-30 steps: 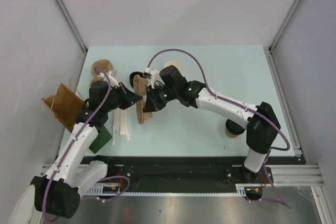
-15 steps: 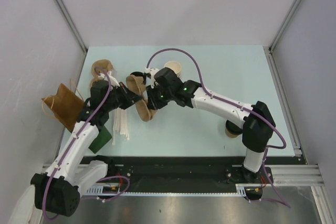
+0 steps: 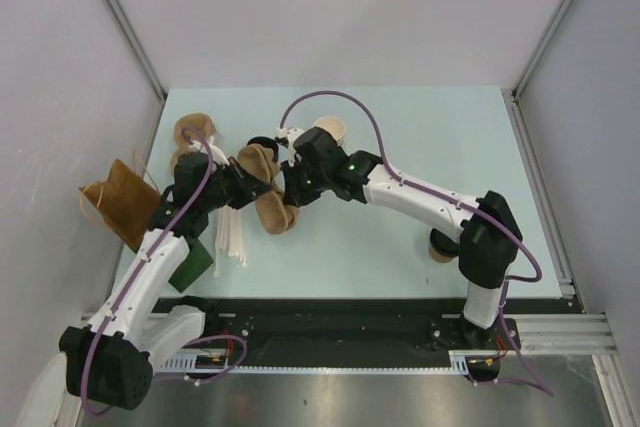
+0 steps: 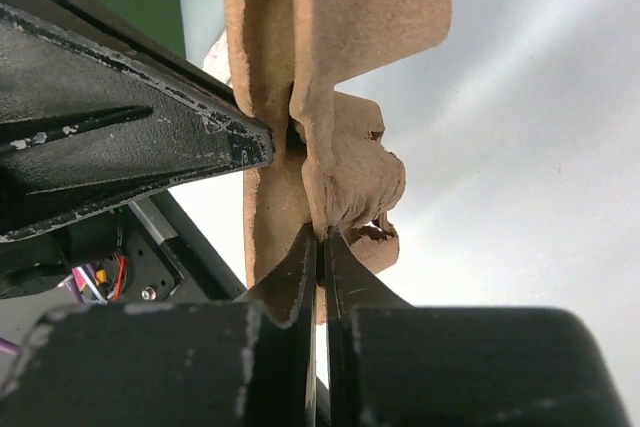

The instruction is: Pack the takeout coffee

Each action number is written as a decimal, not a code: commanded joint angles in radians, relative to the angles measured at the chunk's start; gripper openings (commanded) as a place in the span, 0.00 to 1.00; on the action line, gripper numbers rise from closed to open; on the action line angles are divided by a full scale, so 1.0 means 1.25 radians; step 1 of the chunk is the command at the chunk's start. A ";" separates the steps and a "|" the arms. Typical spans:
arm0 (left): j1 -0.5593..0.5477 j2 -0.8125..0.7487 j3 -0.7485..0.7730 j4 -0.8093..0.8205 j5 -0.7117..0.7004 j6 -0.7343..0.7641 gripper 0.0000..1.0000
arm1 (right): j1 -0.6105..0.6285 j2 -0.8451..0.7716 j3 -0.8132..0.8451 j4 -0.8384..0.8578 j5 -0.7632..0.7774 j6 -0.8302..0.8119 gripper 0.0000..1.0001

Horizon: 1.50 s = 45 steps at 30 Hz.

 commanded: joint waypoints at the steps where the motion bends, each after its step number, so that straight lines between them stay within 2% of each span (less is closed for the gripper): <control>1: -0.013 -0.012 0.046 -0.027 0.031 0.016 0.00 | -0.010 -0.002 0.024 0.036 0.011 -0.006 0.00; 7: -0.013 -0.019 0.118 -0.128 -0.021 0.139 0.00 | -0.062 -0.029 -0.005 0.039 0.015 0.018 0.00; 14: -0.013 -0.027 0.202 -0.258 -0.017 0.237 0.00 | -0.105 -0.057 -0.032 0.046 -0.023 0.024 0.00; 20: -0.013 0.014 0.381 -0.344 -0.084 0.338 0.00 | -0.100 -0.085 -0.064 0.061 -0.058 0.025 0.00; 24: -0.014 0.086 0.542 -0.378 -0.187 0.424 0.00 | -0.091 -0.101 -0.079 0.063 -0.065 0.021 0.00; 29: -0.013 0.274 0.723 -0.466 -0.330 0.561 0.00 | -0.079 -0.116 -0.085 0.068 -0.067 0.006 0.00; 36: -0.008 0.480 0.891 -0.522 -0.550 0.717 0.00 | -0.081 -0.128 -0.089 0.059 -0.059 -0.008 0.00; 41: 0.042 0.601 0.969 -0.544 -0.585 0.734 0.00 | -0.083 -0.132 -0.096 0.058 -0.061 -0.005 0.00; 45: 0.068 0.663 0.982 -0.545 -0.599 0.742 0.00 | -0.083 -0.131 -0.097 0.057 -0.066 -0.003 0.00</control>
